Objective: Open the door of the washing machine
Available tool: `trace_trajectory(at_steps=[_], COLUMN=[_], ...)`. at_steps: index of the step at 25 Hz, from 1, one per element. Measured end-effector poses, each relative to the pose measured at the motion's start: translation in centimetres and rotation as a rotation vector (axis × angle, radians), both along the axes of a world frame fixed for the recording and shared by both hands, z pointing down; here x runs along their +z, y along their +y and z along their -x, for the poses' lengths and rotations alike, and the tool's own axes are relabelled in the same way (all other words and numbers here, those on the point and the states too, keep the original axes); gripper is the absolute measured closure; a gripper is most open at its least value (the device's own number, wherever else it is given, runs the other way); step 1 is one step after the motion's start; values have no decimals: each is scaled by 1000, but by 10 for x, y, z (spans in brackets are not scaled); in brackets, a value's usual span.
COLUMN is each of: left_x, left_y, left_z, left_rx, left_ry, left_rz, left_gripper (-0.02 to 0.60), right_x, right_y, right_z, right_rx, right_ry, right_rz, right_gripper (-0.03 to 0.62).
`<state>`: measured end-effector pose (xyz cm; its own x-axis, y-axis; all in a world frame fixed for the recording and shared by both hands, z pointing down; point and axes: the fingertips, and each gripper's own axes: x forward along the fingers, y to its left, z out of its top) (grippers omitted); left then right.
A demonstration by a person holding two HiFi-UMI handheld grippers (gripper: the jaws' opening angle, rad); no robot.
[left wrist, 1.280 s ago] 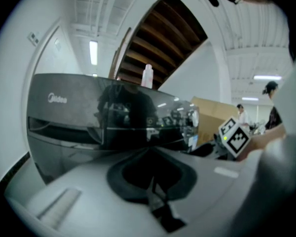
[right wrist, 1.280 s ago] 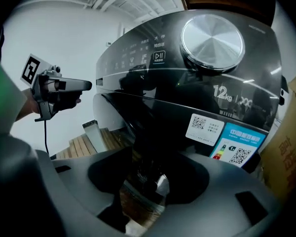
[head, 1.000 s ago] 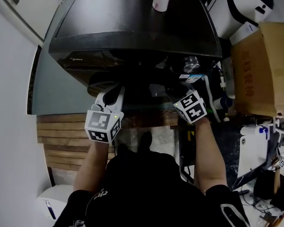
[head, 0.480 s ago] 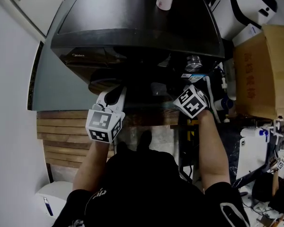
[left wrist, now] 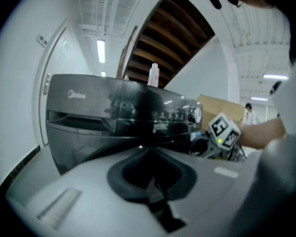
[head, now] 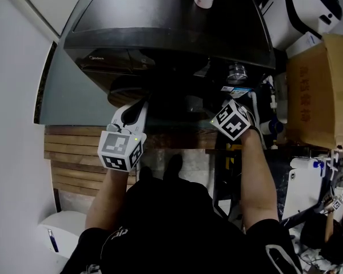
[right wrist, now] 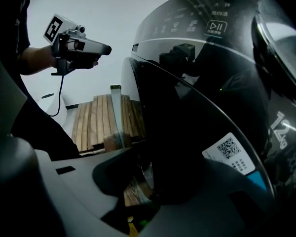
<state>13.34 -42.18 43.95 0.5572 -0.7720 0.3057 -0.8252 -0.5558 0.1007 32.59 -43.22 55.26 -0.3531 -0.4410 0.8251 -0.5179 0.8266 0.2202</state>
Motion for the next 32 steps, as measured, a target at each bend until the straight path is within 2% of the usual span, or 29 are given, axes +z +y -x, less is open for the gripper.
trace_trajectory(at_steps=[6, 11, 19, 22, 24, 27, 32], left_x=[4, -7, -22, -21, -19, -14, -6], left_y=[15, 37, 58, 63, 63, 68, 101], left_z=[0, 7, 49, 66, 77, 87, 85], left_rx=[-4, 16, 21, 6, -3, 6, 77], left_ry=[11, 14, 20, 36, 51, 69, 69], left_rz=[21, 0, -28, -24, -19, 2, 28], left_gripper=[572, 572, 572, 572, 573, 573, 572], right_x=[-2, 1, 4, 5, 4, 7, 4], right_y=[-2, 2, 0, 28, 57, 82, 109], right_z=[1, -1, -4, 2, 14, 31, 44], right_rx=[31, 86, 168, 139, 136, 218, 311], right_ry=[30, 15, 57, 36, -24, -98, -63], right_rz=[-41, -61, -82, -8, 19, -35, -75], right_gripper=[463, 453, 436, 450, 462, 461, 453])
